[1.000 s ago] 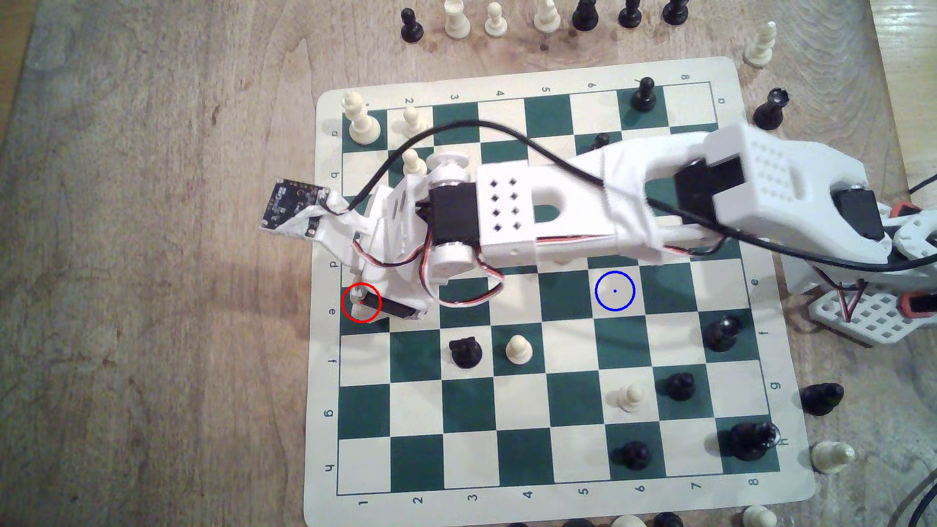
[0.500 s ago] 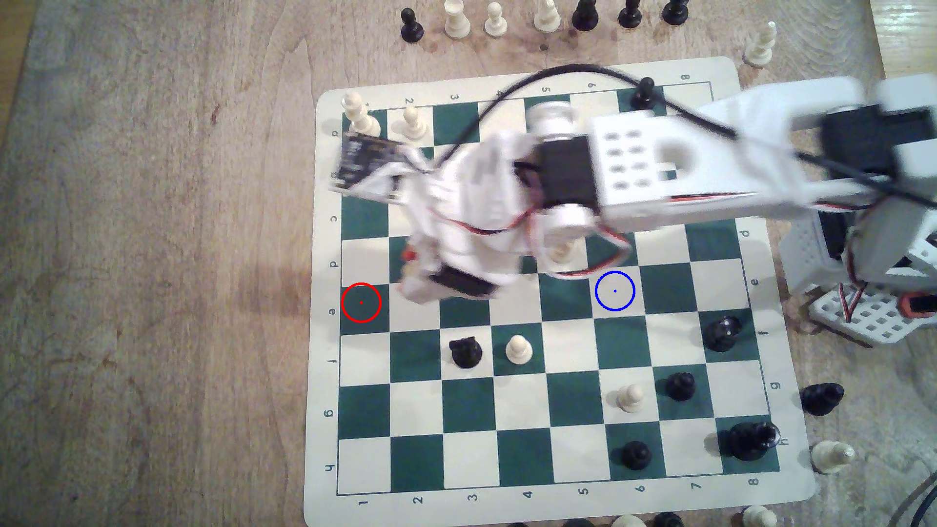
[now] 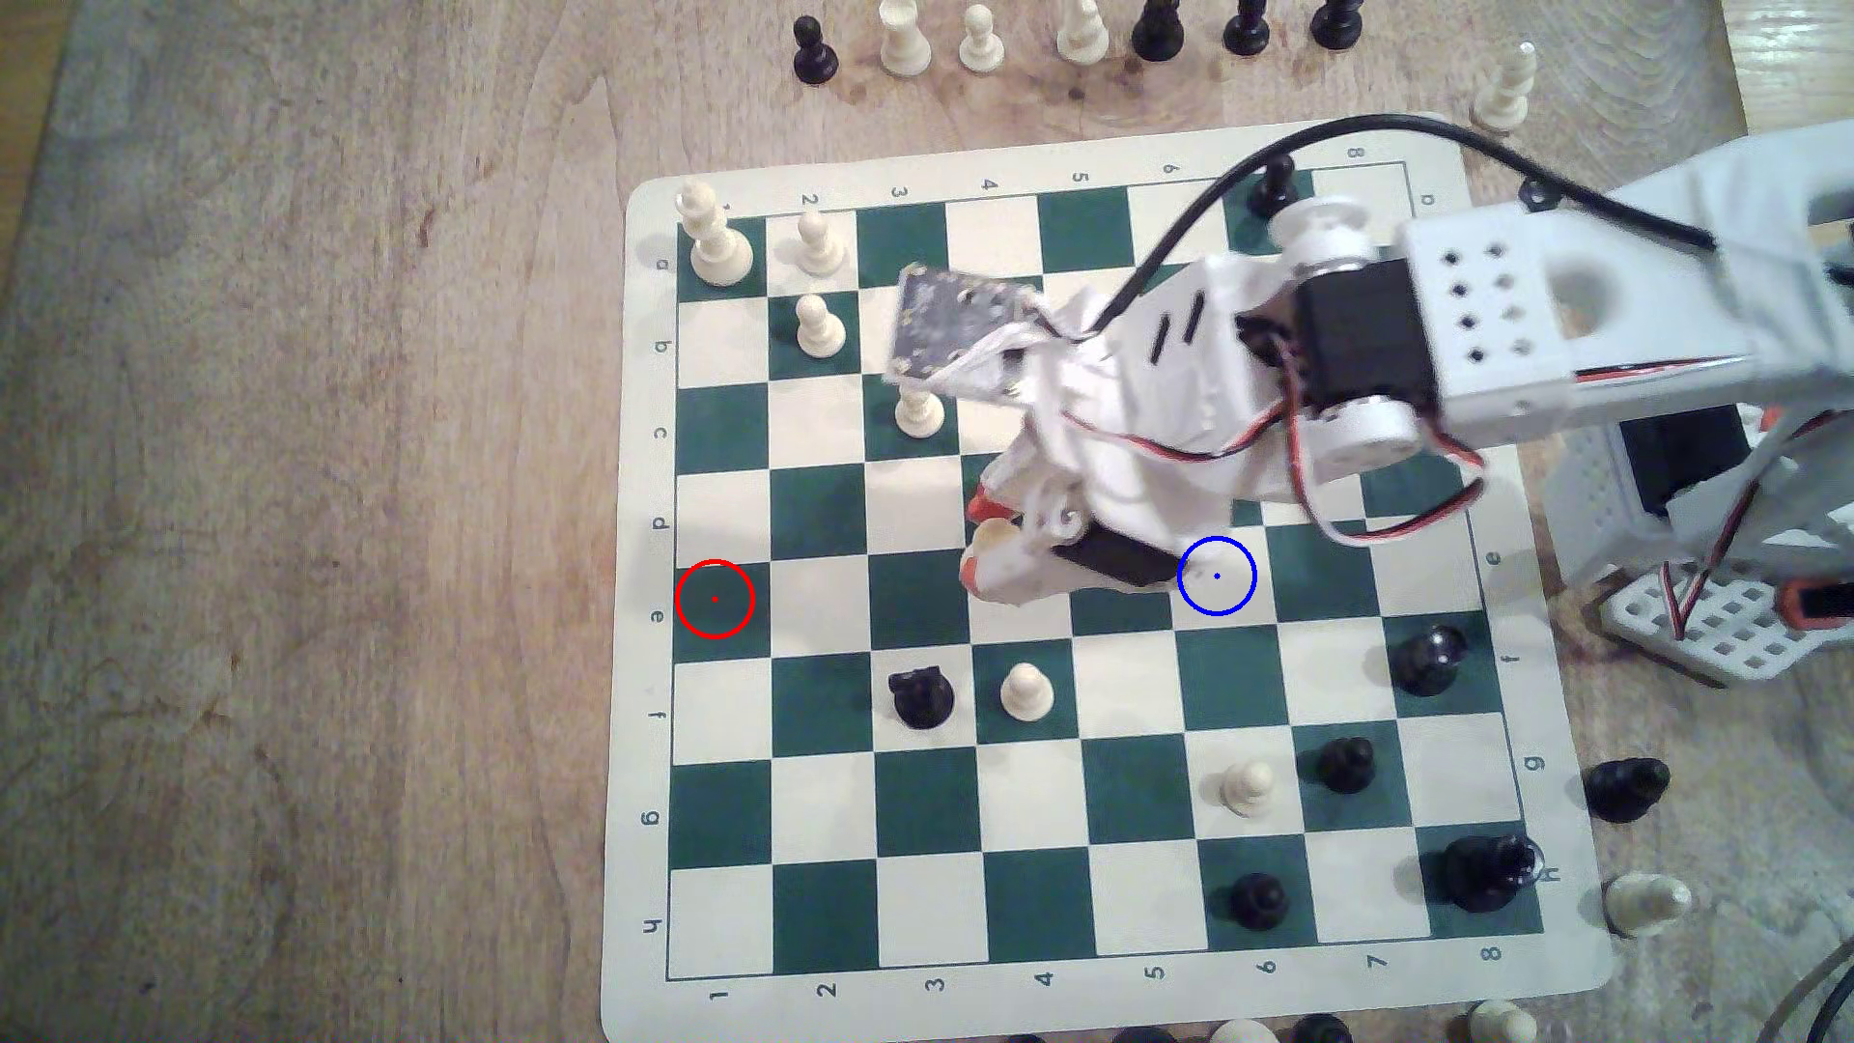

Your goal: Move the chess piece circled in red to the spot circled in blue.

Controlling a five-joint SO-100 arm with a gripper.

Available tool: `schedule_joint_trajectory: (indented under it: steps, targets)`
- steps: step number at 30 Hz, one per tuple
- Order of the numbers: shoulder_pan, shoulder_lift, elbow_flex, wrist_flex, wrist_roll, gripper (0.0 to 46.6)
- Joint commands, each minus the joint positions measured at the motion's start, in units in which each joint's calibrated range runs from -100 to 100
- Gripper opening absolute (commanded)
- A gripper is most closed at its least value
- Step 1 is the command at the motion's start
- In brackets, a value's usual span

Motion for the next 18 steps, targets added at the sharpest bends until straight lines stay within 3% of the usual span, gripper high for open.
schedule_joint_trajectory:
  steps: [1,18]
  targets:
    - [-0.8,-10.4,5.9,-1.4,-0.3,0.3]
    - [0.0,-26.6,27.8,-3.3,-0.2,0.3]
